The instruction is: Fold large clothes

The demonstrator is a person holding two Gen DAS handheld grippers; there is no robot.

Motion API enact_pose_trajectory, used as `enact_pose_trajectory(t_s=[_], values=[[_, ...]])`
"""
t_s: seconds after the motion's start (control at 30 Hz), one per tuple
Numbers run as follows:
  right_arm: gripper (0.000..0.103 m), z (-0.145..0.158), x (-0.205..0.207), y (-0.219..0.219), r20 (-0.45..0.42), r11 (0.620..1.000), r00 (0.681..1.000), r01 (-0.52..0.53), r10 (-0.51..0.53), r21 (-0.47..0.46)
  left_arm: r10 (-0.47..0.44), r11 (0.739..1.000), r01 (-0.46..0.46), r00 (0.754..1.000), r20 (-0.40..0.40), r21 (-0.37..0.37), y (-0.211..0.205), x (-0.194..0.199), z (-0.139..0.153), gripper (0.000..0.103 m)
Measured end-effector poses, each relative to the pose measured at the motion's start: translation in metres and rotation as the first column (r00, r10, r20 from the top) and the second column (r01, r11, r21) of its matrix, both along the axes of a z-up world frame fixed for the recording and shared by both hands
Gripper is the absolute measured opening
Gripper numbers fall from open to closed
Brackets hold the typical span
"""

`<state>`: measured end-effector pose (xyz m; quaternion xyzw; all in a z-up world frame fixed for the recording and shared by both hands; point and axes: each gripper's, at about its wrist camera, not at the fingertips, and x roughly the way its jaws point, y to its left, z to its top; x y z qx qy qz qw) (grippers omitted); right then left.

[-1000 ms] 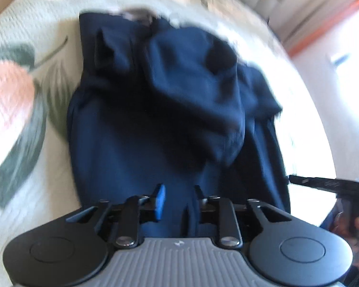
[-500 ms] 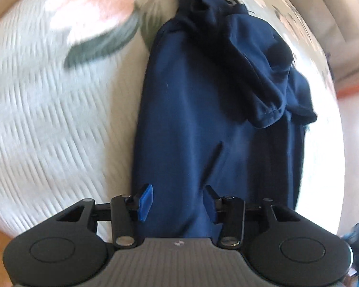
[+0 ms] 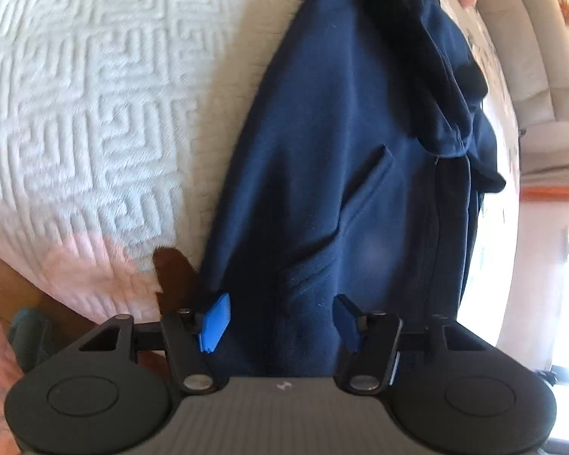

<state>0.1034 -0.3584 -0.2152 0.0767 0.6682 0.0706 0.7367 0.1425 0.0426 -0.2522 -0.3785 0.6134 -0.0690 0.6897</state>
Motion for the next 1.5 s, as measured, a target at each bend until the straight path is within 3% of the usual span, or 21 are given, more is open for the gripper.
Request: enact_pose_trajectory(t_s=[0.1, 0.2, 0.23, 0.33, 0.53, 0.57, 0.6, 0.67, 0.7, 0.77, 0.8, 0.83, 0.87, 0.93, 0.97, 1.03, 1.13, 1.23, 1.37, 1.47, 1.5], values=[[0.005, 0.031, -0.005, 0.004, 0.047, 0.989, 0.999, -0.02, 0.028, -0.147, 0.035, 0.999, -0.035, 0.999, 0.023, -0.005, -0.001, -0.005, 0.0, 0.063], [0.005, 0.059, -0.013, -0.011, 0.091, 0.928, 0.995, -0.009, 0.046, -0.373, 0.043, 0.999, -0.043, 0.998, 0.037, -0.001, -0.001, -0.01, 0.003, 0.062], [0.005, 0.059, -0.014, -0.021, 0.075, 0.921, 0.997, 0.003, 0.029, -0.389, 0.05, 0.999, -0.05, 0.998, 0.039, 0.001, -0.004, -0.011, 0.002, 0.061], [0.006, 0.032, -0.007, -0.038, -0.028, 0.944, 0.999, 0.01, -0.021, -0.329, 0.069, 0.997, -0.071, 0.997, 0.044, 0.04, 0.002, -0.018, 0.006, 0.057], [0.018, 0.0, 0.007, -0.058, -0.07, 0.945, 0.99, 0.095, -0.123, -0.312, 0.108, 0.957, -0.133, 0.988, 0.109, 0.257, 0.0, -0.023, 0.032, 0.059], [0.026, 0.003, 0.008, -0.063, -0.063, 0.952, 0.99, 0.1, -0.123, -0.289, 0.091, 0.954, -0.122, 0.988, 0.122, 0.274, -0.004, -0.022, 0.035, 0.062], [0.046, 0.007, 0.01, -0.068, -0.057, 0.959, 0.992, 0.098, -0.117, -0.266, 0.061, 0.953, -0.097, 0.99, 0.131, 0.286, -0.009, -0.021, 0.035, 0.068], [0.063, 0.011, 0.004, -0.079, -0.051, 0.973, 0.993, 0.096, -0.109, -0.209, 0.008, 0.966, -0.035, 0.995, 0.104, 0.257, -0.018, -0.017, 0.026, 0.08], [0.065, 0.012, 0.006, -0.081, -0.05, 0.978, 0.992, 0.105, -0.116, -0.181, -0.014, 0.977, -0.003, 0.997, 0.079, 0.214, -0.023, -0.014, 0.016, 0.079], [0.066, 0.006, 0.006, -0.086, -0.061, 0.982, 0.989, 0.127, -0.137, -0.138, -0.028, 0.967, 0.001, 0.995, 0.101, 0.256, -0.034, -0.014, 0.007, 0.079], [0.069, 0.003, 0.005, -0.088, -0.061, 0.983, 0.987, 0.138, -0.146, -0.118, -0.035, 0.958, 0.003, 0.994, 0.105, 0.288, -0.039, -0.015, 0.007, 0.075], [0.069, 0.0, 0.003, -0.09, -0.057, 0.984, 0.987, 0.141, -0.148, -0.105, -0.037, 0.945, 0.001, 0.994, 0.106, 0.326, -0.042, -0.017, 0.009, 0.061], [0.063, -0.004, 0.0, -0.091, -0.054, 0.986, 0.989, 0.133, -0.139, -0.103, -0.043, 0.934, 0.003, 0.994, 0.102, 0.358, -0.043, -0.018, 0.012, 0.053], [0.039, -0.002, -0.007, -0.085, -0.045, 0.991, 0.994, 0.098, -0.102, -0.096, -0.043, 0.94, 0.001, 0.992, 0.114, 0.341, -0.041, -0.022, 0.02, 0.009], [0.015, 0.005, -0.007, -0.082, -0.037, 0.993, 0.996, 0.078, -0.081, -0.084, -0.034, 0.946, -0.007, 0.992, 0.12, 0.325, -0.04, -0.022, 0.029, 0.009], [0.012, 0.024, -0.013, -0.08, -0.023, 0.999, 0.999, 0.045, -0.045, -0.009, -0.073, 0.93, 0.009, 0.984, 0.161, 0.367, -0.042, -0.024, 0.059, 0.009], [0.01, 0.033, -0.024, -0.085, -0.033, 0.999, 0.999, 0.036, -0.036, 0.0, -0.059, 0.918, -0.02, 0.981, 0.186, 0.395, -0.032, -0.028, 0.091, 0.009], [0.01, 0.017, -0.02, -0.097, -0.05, 0.994, 0.993, 0.109, -0.109, 0.001, -0.041, 0.936, 0.014, 0.997, 0.07, 0.353, -0.02, -0.026, 0.064, 0.013], [0.025, 0.013, -0.018, -0.099, -0.075, 0.991, 0.988, 0.132, -0.133, -0.025, -0.02, 0.917, 0.012, 1.0, 0.016, 0.398, -0.017, -0.025, 0.045, 0.024], [0.044, 0.024, -0.017, -0.098, -0.073, 0.997, 0.995, 0.066, -0.068, -0.027, 0.088, 0.896, -0.105, 0.994, 0.058, 0.43, 0.001, -0.032, 0.057, 0.037], [0.044, 0.027, -0.015, -0.098, -0.066, 0.998, 0.996, 0.056, -0.058, -0.024, 0.114, 0.888, -0.131, 0.991, 0.066, 0.441, 0.006, -0.035, 0.061, 0.047]])
